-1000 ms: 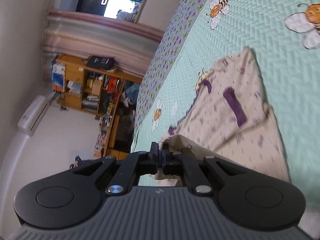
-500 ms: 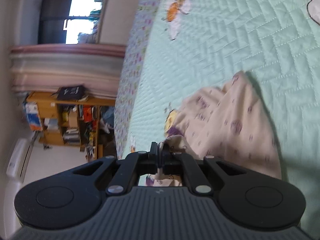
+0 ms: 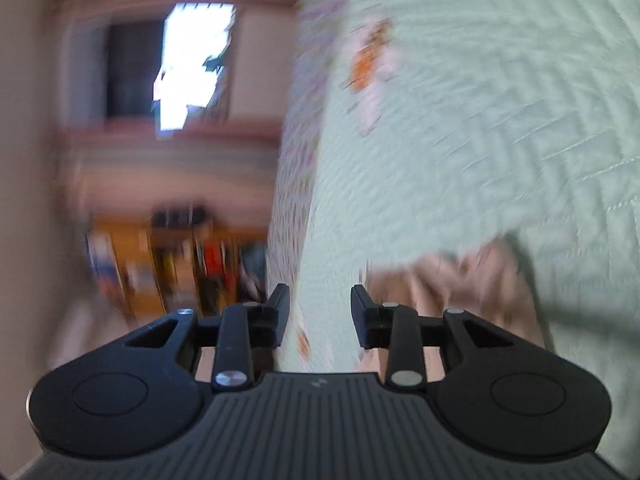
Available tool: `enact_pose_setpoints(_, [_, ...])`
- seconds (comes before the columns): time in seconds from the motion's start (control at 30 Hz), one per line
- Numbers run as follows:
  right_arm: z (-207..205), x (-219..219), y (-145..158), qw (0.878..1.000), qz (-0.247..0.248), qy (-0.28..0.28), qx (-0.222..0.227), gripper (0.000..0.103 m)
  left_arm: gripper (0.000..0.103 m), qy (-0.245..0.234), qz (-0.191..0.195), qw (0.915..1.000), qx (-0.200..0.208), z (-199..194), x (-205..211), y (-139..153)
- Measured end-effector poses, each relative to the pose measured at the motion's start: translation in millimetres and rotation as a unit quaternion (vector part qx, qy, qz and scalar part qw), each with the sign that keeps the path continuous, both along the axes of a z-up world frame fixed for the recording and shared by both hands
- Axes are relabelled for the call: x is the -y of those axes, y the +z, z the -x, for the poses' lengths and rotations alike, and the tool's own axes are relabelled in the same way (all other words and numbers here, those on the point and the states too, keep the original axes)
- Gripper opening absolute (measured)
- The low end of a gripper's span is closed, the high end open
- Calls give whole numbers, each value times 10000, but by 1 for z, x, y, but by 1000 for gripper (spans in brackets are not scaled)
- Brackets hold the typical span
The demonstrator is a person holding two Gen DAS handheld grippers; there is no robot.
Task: Fold clothes
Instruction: 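Lift the hem with both grippers and fold it toward the collar, then open both grippers to release the hem over the collar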
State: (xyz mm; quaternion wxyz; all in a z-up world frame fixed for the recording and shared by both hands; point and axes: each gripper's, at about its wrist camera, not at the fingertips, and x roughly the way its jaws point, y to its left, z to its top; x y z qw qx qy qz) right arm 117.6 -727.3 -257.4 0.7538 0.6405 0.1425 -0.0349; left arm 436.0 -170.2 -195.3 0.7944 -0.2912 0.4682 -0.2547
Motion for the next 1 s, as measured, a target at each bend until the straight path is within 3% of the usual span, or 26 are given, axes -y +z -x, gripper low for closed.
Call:
enact_pose_setpoints(0.1, [-1, -34, 12, 9936, 844, 714, -253, 37, 34, -386, 92, 9992, 8, 26, 10, -5])
enact_pose_setpoints(0.23, [-19, -61, 3, 9894, 697, 1237, -298, 37, 34, -746, -220, 9969, 65, 38, 41, -7])
enact_pose_setpoints(0.5, [-72, -44, -26, 9951, -165, 839, -502, 37, 34, -462, -553, 9967, -383, -21, 81, -25])
enact_pose_setpoints(0.6, [-92, -31, -15, 9967, 174, 531, -594, 37, 34, -200, -731, 9969, -234, -46, 84, -16])
enact_pose_setpoints(0.67, [-91, -26, -5, 9982, 239, 434, -330, 37, 37, -208, -749, 9970, 26, -41, 79, -2])
enact_pose_setpoints(0.73, [-77, -33, 2, 9973, 236, 694, -95, 37, 43, -429, -541, 9973, 255, -26, 72, 6])
enact_pose_setpoints(0.8, [-58, -46, 1, 9940, 414, 985, -216, 38, 45, -507, -439, 9970, 397, -12, 67, 7])
enact_pose_setpoints(0.9, [-52, -58, -21, 9878, 350, 1286, -811, 39, 47, -475, -524, 9972, 240, -10, 72, -2])
enact_pose_setpoints(1.0, [-57, -57, -16, 9894, 407, 1200, -709, 38, 45, -329, -516, 9981, 104, -19, 79, -2])
